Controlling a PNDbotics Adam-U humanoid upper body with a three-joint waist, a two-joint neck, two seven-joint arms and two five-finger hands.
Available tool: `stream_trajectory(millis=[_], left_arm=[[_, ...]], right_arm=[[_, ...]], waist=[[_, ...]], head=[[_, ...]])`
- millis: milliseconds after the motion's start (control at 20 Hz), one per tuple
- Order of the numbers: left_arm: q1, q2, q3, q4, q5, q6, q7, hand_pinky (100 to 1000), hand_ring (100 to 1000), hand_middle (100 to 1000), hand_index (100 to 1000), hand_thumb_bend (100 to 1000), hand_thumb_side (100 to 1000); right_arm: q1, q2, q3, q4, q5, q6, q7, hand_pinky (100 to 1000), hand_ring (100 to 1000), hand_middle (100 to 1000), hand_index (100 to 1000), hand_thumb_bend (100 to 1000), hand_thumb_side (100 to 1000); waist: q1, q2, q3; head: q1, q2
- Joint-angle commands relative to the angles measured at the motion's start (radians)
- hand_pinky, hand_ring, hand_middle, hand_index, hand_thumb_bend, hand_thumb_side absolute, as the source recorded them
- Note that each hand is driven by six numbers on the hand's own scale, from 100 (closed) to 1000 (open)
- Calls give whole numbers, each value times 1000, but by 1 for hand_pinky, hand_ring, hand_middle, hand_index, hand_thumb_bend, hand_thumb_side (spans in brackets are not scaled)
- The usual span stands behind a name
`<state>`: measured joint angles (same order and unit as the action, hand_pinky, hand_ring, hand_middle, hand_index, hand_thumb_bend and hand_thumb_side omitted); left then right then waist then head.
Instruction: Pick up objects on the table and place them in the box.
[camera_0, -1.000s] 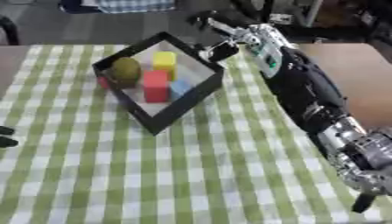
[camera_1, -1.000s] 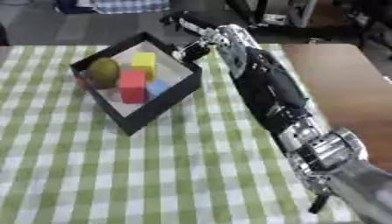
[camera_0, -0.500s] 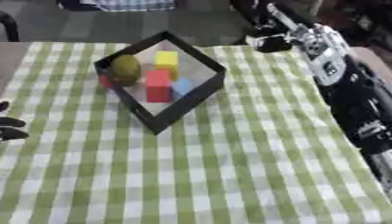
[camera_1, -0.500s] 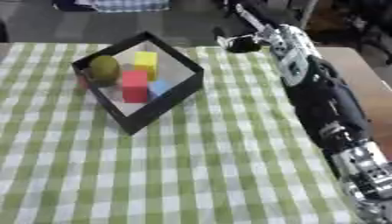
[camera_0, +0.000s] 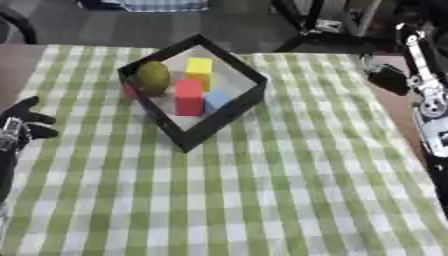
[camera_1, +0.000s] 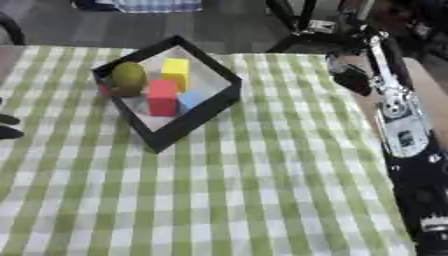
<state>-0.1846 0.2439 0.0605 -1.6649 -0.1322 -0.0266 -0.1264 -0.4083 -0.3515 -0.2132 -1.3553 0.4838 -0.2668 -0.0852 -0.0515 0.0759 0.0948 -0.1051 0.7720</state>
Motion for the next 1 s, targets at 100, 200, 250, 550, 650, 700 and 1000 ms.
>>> stream_trajectory(millis=[100, 200, 250, 550, 650, 700, 1000], left_arm=[[2, 2, -3, -24, 7, -2, 8, 717, 570, 603, 908, 118, 1000], [7, -1, -4, -25, 10, -1, 10, 717, 570, 603, 906, 114, 1000], [10, -4, -4, -25, 12, -1, 13, 716, 570, 603, 903, 111, 1000], [25, -13, -10, -21, 19, 3, 25, 716, 571, 604, 900, 108, 1000], [31, -15, -10, -20, 21, 3, 27, 716, 570, 604, 899, 109, 1000], [33, -15, -10, -20, 22, 4, 28, 716, 570, 604, 899, 108, 1000], [34, -17, -12, -20, 25, 5, 32, 715, 570, 604, 897, 108, 1000]], right_arm=[[70, 38, -3, -87, -71, -2, -54, 828, 625, 676, 881, 100, 442], [123, 59, -4, -125, -104, -4, -63, 827, 624, 673, 880, 100, 448], [147, 66, -3, -144, -118, -5, -65, 827, 623, 672, 880, 100, 451], [299, 92, 4, -276, -212, 1, -58, 824, 619, 665, 877, 100, 463], [336, 97, 8, -314, -246, 6, -48, 824, 619, 665, 877, 100, 466], [343, 97, 8, -326, -263, 10, -42, 824, 619, 665, 877, 100, 465], [354, 86, -4, -347, -372, 26, 1, 824, 619, 663, 876, 100, 482]], waist=[[10, -10, 0], [10, -13, 2], [11, -15, 3], [15, -26, 7], [16, -30, 10], [17, -30, 9], [16, -32, 9]], head=[[24, -2], [31, -2], [35, -2], [44, -2], [44, -2], [42, -2], [36, -2]])
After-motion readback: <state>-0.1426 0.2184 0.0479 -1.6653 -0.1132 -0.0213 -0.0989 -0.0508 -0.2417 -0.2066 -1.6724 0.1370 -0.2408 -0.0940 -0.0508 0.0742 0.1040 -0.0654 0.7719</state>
